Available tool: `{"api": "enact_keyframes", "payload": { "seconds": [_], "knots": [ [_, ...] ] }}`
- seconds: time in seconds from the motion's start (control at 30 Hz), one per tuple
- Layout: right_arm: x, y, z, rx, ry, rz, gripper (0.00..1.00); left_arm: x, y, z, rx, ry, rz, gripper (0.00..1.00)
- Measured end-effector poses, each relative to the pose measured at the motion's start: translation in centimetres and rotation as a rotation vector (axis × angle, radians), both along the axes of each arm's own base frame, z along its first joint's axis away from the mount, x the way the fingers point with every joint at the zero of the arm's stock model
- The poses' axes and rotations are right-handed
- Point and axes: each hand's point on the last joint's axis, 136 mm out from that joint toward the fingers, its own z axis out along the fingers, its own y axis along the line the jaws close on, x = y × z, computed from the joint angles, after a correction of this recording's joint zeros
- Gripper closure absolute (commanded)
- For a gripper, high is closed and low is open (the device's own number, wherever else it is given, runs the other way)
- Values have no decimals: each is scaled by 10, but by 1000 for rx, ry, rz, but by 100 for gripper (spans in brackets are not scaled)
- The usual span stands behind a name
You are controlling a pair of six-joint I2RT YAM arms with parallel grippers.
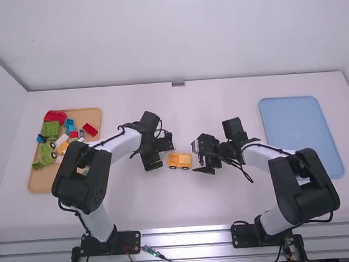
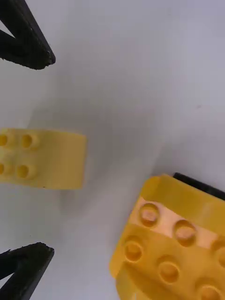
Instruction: Assemble lego blocks to make yellow taxi
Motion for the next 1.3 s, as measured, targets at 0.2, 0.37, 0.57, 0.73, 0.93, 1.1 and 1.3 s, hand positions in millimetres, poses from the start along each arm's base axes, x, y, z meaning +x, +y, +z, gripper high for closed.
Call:
{"api": "enact_keyframes", "payload": {
  "seconds": [0.2,0.37,0.57,0.73,0.93,1.1,1.3],
  "knots": [
    [-10,5,-7,92,-129,-15,1,11,15,1,38,-37,5,1],
    [-12,11,-5,126,-168,-86,1,15,24,1,77,-55,21,0],
    [-20,6,-22,77,-31,-152,1,7,19,0,51,-22,-21,2],
    [-25,5,-31,19,53,-130,1,5,12,0,-15,-3,-58,1],
    [-18,8,-24,20,6,-90,1,13,17,2,-70,-19,-39,1],
    [-17,9,-23,22,1,-92,1,12,14,-6,-90,-39,-47,1],
    [-17,9,-23,23,3,-93,1,5,14,-13,-89,-32,-53,16]
  ]
}}
